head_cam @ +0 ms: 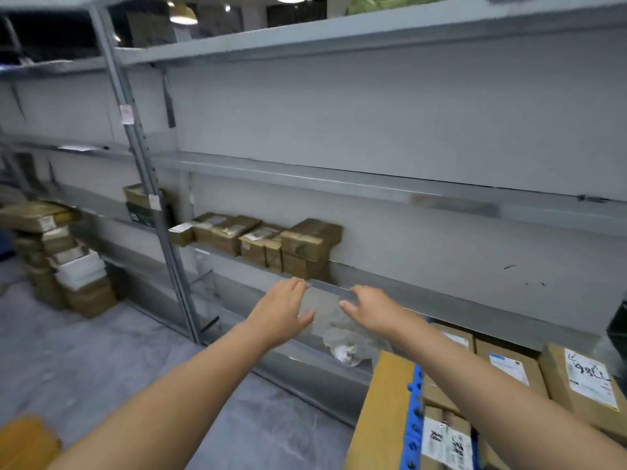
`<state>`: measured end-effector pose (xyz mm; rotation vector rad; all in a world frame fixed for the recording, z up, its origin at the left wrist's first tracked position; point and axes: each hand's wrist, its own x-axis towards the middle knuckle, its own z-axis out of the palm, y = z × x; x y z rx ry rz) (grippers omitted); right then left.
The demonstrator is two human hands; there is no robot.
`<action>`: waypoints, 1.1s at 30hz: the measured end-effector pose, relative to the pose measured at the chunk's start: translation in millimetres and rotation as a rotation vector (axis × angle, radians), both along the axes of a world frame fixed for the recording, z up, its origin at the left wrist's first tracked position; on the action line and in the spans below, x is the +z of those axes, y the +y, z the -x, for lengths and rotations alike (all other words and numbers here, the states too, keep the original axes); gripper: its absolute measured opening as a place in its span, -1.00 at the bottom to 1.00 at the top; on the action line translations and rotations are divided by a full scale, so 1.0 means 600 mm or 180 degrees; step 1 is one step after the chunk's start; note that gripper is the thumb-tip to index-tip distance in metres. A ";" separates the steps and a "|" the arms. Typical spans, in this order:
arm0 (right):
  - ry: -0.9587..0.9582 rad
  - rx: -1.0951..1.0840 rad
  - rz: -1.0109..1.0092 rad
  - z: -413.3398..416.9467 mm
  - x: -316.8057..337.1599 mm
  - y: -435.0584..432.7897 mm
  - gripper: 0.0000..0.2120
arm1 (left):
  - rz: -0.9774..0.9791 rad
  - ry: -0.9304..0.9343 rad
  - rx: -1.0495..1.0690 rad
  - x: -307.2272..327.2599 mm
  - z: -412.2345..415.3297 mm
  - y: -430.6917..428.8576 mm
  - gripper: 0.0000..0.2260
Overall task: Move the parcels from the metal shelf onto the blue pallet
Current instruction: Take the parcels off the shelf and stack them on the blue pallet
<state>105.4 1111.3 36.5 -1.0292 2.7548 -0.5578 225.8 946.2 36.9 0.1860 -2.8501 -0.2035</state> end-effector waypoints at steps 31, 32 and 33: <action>-0.0182 -0.0596 0.0217 0.142 -0.044 -0.421 -0.51 | 0.0122 -0.0131 -0.0464 -0.018 0.181 -0.416 -0.53; -0.0170 -0.0640 0.0203 0.165 -0.042 -0.421 -0.52 | 0.0170 -0.0152 -0.0476 -0.012 0.206 -0.425 -0.53; -0.0167 -0.0700 0.0200 0.193 -0.040 -0.420 -0.53 | 0.0195 -0.0173 -0.0491 -0.007 0.237 -0.433 -0.53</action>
